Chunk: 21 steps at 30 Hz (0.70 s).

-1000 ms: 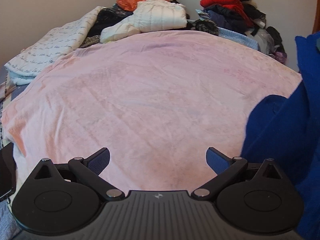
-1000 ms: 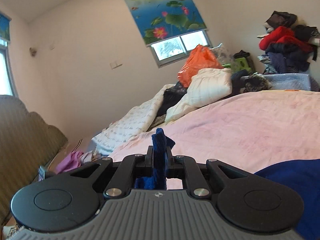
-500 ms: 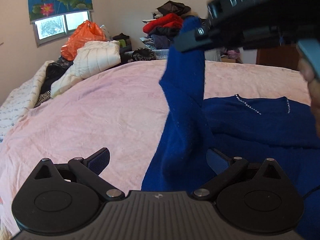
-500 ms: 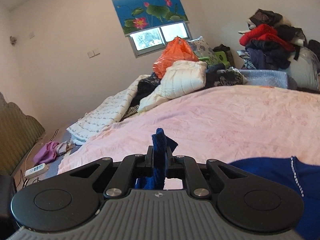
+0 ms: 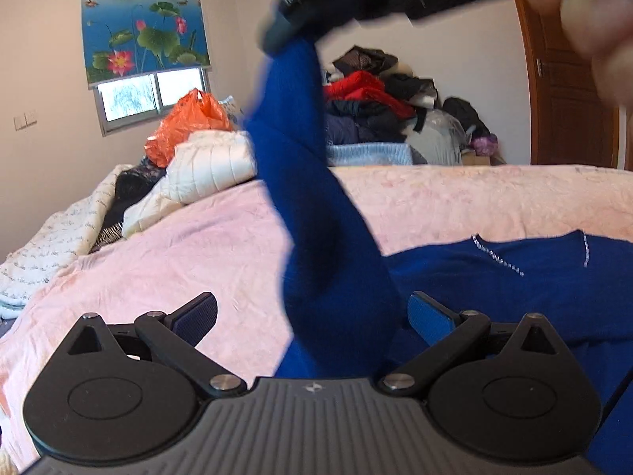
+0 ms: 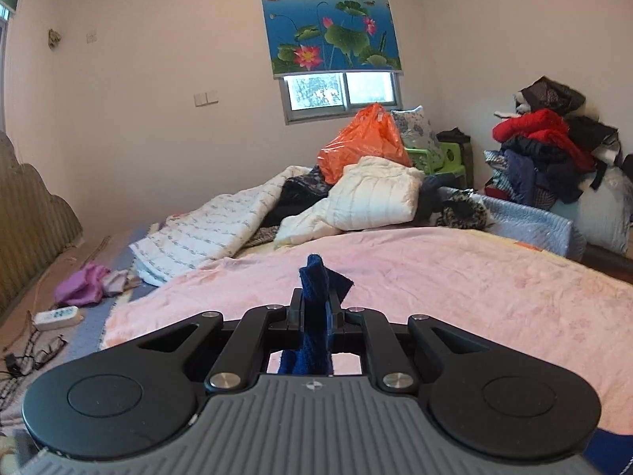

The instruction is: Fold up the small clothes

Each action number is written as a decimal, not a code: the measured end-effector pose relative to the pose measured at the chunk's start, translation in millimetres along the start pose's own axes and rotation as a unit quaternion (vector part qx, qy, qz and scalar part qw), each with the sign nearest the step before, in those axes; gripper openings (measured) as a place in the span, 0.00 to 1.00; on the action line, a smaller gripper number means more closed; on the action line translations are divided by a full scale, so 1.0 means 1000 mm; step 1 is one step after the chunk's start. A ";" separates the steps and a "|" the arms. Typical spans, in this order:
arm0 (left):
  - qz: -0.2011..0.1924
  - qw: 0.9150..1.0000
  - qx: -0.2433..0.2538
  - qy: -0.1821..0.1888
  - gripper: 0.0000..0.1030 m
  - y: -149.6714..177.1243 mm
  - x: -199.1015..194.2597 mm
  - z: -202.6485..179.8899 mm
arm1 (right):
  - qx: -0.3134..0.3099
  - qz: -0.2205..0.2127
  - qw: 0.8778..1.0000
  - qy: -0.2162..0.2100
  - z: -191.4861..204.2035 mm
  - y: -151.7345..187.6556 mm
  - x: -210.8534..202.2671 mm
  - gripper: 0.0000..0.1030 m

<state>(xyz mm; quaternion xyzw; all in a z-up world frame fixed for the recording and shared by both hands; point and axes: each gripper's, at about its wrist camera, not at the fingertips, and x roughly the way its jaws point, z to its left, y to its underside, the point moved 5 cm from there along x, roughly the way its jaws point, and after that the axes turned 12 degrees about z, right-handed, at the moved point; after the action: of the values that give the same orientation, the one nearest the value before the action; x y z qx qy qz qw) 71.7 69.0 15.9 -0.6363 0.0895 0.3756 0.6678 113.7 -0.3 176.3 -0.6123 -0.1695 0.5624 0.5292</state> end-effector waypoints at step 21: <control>0.009 0.982 -0.099 -0.162 1.00 -0.038 0.067 0.044 | 0.172 -0.149 0.973 0.031 -0.120 0.050 -0.097 0.13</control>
<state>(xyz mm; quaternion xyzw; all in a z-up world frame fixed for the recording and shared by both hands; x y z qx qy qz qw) 126.0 139.2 13.2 -0.6290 -0.0518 0.4866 0.6041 167.9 -152.4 160.6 -0.4975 -0.1430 0.4788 0.7091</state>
